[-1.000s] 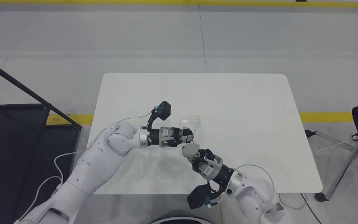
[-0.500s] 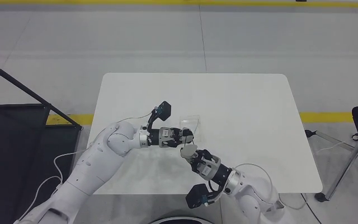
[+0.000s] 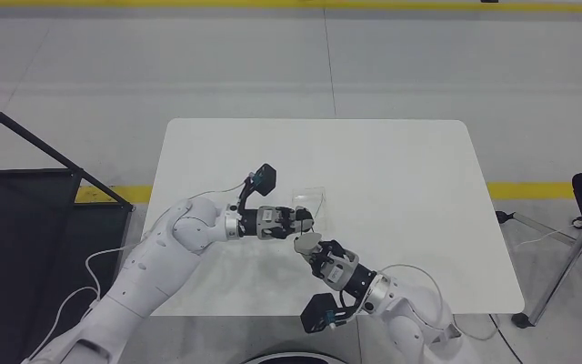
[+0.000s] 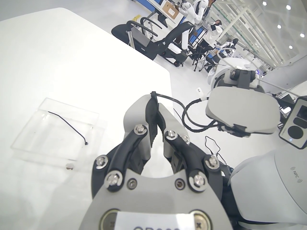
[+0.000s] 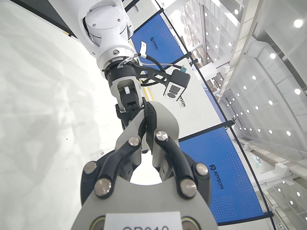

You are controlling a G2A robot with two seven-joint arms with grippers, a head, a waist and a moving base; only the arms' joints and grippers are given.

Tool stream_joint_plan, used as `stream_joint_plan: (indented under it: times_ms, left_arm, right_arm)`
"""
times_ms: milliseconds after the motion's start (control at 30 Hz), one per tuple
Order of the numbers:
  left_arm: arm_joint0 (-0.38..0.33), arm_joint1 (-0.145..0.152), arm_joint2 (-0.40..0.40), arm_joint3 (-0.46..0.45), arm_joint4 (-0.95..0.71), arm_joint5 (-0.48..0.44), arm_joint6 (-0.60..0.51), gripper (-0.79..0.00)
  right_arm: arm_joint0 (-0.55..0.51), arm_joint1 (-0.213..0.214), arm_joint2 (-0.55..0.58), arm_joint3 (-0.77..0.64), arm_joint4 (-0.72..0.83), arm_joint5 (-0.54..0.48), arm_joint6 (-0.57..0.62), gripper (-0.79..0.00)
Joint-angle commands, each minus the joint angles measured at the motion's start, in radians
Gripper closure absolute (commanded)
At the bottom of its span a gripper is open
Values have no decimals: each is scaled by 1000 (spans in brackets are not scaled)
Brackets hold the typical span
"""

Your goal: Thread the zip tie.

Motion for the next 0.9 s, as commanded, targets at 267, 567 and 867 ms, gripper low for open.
stream_joint_plan:
  times_ms: [267,567,867]
  left_arm:
    - [2,2,-4,3,8,-4,17,0]
    - [4,2,-8,4,30,-2,40,0]
    - [7,1,-10,2,49,2,60,0]
  right_arm:
    - [0,3,3,1,24,-7,31,0]
    - [3,7,2,0,30,-21,42,0]
    - [4,11,2,-3,37,-27,47,0]
